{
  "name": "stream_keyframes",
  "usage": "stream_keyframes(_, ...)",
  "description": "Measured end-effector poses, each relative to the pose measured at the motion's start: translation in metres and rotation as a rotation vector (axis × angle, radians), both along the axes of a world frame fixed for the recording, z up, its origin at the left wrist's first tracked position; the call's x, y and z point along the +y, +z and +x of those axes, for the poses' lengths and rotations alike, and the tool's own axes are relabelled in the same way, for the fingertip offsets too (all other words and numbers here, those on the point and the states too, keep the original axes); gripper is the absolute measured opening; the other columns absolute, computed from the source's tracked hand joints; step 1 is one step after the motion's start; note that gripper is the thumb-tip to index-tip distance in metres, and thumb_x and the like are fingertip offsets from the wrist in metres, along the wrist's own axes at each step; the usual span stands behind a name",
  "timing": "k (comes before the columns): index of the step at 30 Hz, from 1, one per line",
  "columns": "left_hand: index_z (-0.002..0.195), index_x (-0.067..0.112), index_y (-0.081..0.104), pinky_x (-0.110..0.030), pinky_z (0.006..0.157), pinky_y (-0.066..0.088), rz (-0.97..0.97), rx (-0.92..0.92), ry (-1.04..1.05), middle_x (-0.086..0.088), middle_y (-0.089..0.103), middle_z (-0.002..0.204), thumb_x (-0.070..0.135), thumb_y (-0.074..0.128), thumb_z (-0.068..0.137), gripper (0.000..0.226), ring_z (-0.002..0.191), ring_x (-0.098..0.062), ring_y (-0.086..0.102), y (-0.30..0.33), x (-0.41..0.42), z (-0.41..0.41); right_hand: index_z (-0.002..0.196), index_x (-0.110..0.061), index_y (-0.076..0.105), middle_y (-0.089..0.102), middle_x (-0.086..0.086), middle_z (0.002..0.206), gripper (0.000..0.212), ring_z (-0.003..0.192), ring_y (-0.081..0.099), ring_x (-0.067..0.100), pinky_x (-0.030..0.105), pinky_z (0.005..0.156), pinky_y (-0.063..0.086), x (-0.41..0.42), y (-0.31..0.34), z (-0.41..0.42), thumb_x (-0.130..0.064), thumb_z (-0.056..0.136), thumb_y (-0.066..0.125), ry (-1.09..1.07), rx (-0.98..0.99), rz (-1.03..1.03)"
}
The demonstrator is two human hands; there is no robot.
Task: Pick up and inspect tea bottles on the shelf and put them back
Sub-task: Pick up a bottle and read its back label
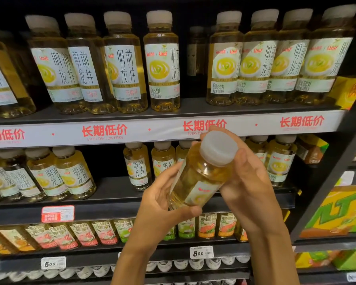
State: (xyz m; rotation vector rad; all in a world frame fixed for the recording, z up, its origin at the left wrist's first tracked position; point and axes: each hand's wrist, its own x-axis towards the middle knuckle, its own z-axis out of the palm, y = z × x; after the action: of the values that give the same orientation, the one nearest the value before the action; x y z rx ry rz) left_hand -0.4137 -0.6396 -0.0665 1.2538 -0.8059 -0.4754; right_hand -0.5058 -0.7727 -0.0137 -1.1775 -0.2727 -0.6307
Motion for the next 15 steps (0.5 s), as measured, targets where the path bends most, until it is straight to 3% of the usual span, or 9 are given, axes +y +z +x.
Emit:
stream_keyframes(3,0.121,0.021,0.061,-0.026,0.085,0.053,0.002,0.033,-0.082,-0.006,0.069,0.117,0.045,0.092,0.048,0.082,0.109,-0.023,0.065,0.004,0.002,-0.003,0.122,-0.028,0.063,0.067,-0.002,0.118,0.044,0.113,0.062,0.016,0.026,0.090,0.050,-0.001,0.001,0.002,-0.050,0.083,0.064,-0.030,0.017,0.010)
stream_keyframes(7,0.113,0.024,0.067,-0.024,0.083,0.054,0.019,0.036,-0.150,-0.006,0.071,0.113,0.051,0.086,0.056,0.066,0.106,-0.022,0.067,0.001,0.001,-0.009,0.131,-0.019,0.051,0.067,0.006,0.118,0.055,0.116,0.060,0.029,0.044,0.098,0.049,-0.001,0.006,0.007,-0.051,0.087,0.057,-0.084,0.088,-0.122)
stream_keyframes(10,0.118,0.024,0.065,-0.023,0.086,0.053,0.005,0.078,-0.101,-0.003,0.068,0.120,0.053,0.081,0.062,0.065,0.113,-0.019,0.064,-0.005,-0.002,-0.009,0.125,-0.019,0.056,0.069,0.005,0.115,0.045,0.111,0.064,0.024,0.035,0.092,0.053,-0.001,0.011,0.012,-0.041,0.086,0.060,-0.117,0.107,-0.144)
stream_keyframes(15,0.134,0.027,0.049,-0.036,0.104,0.045,0.034,0.037,0.015,0.007,0.063,0.129,0.060,0.056,0.081,0.063,0.122,-0.012,0.057,-0.009,-0.008,-0.011,0.121,-0.018,0.057,0.071,0.000,0.108,0.049,0.103,0.067,0.017,0.025,0.084,0.054,0.003,0.016,0.023,-0.036,0.076,0.063,-0.175,0.134,-0.058)
